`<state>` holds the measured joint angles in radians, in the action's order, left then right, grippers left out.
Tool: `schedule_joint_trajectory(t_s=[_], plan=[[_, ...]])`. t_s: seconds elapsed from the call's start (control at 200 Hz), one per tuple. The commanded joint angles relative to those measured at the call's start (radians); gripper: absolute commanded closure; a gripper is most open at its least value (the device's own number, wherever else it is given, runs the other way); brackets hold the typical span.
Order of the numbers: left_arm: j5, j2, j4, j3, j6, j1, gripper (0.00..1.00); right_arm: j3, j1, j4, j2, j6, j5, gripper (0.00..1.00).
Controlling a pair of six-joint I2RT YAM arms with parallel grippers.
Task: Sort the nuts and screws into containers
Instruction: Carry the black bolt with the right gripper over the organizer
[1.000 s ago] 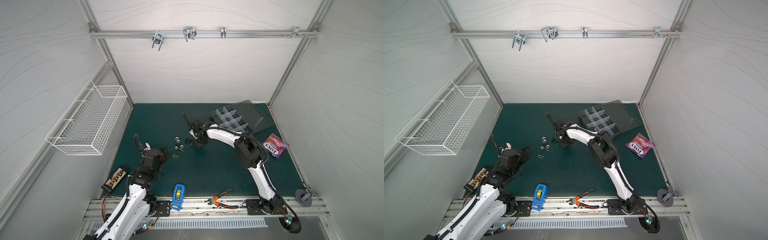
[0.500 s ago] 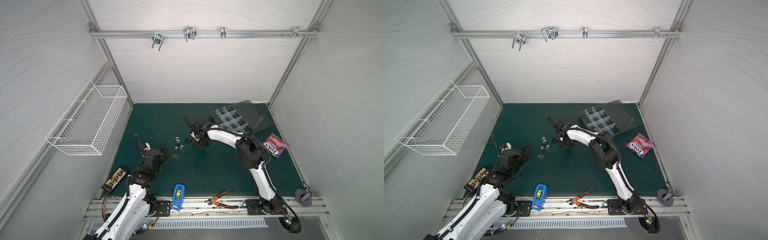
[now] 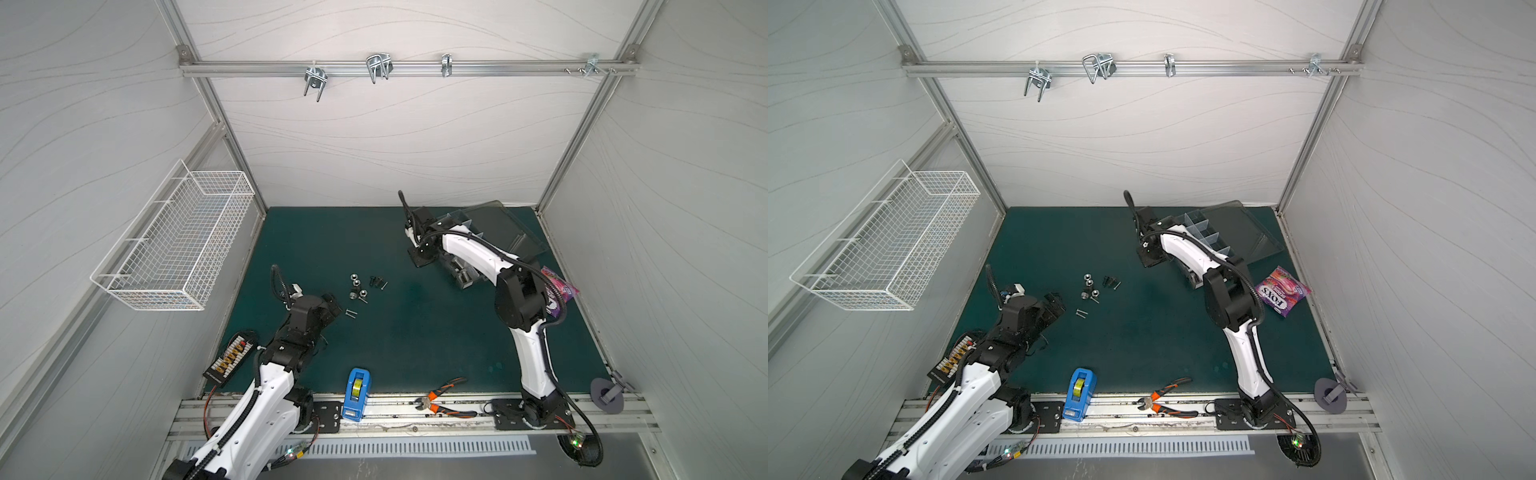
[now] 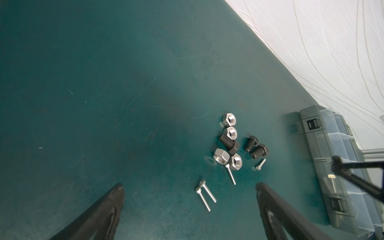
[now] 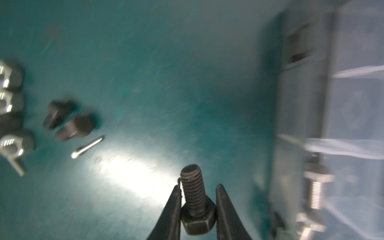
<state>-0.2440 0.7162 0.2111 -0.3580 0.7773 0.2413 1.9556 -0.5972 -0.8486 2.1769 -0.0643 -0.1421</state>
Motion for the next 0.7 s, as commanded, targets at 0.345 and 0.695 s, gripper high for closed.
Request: schedule_joint_trajectory(t_s=[0.345,0.695], plan=[[0.032,0.031,-0.047,-0.071,-0.01,0.001,0.0,0.169,0.166,0.068,0.109,-0.03,0.036,0.98],[0.056,0.074,-0.071,-0.088,-0.018,0.001,0.0,0.198,0.168,0.131,0.179,-0.008,0.031,0.96]])
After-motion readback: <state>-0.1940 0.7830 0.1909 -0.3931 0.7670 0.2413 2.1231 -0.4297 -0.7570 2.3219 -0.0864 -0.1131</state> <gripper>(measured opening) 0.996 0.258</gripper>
